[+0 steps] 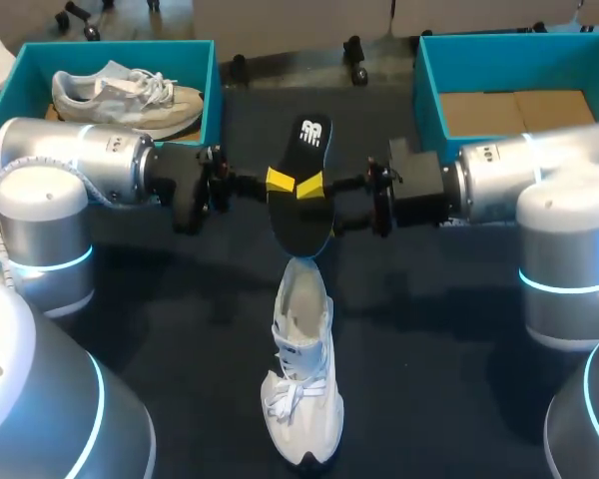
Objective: Take the shoe out of the shoebox, open the shoe tongue, remove and reinsert the insole, then place the shoe into the shoebox
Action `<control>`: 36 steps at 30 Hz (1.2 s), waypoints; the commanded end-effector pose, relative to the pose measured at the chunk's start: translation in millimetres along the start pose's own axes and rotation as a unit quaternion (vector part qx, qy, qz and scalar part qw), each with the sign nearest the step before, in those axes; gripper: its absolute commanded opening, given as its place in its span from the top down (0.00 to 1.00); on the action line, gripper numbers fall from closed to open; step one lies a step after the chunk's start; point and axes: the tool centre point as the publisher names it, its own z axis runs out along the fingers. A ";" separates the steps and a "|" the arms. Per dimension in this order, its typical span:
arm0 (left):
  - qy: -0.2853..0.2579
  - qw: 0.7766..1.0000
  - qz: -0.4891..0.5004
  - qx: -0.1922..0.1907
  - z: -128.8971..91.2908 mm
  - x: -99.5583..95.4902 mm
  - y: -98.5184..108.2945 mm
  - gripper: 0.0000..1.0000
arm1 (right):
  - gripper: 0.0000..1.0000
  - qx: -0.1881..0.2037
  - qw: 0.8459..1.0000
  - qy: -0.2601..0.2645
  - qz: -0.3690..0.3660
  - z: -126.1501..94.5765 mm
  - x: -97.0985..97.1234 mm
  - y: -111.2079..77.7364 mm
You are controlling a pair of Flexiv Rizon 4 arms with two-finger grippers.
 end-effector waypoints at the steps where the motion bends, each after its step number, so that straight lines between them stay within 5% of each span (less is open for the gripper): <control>1: -0.001 1.000 0.001 -0.001 1.1 0.7 0.3 1.00 | 0.46 -0.001 1.000 -0.007 0.003 3.2 -0.7 -1.1; 3: -0.001 1.000 0.001 -0.001 1.1 0.7 0.3 1.00 | 0.52 0.000 1.000 -0.010 0.003 4.1 -0.9 -0.3; 36: -0.001 1.000 0.001 -0.001 1.1 0.7 0.3 1.00 | 0.68 -0.027 0.996 -0.086 0.017 -4.2 -8.2 4.4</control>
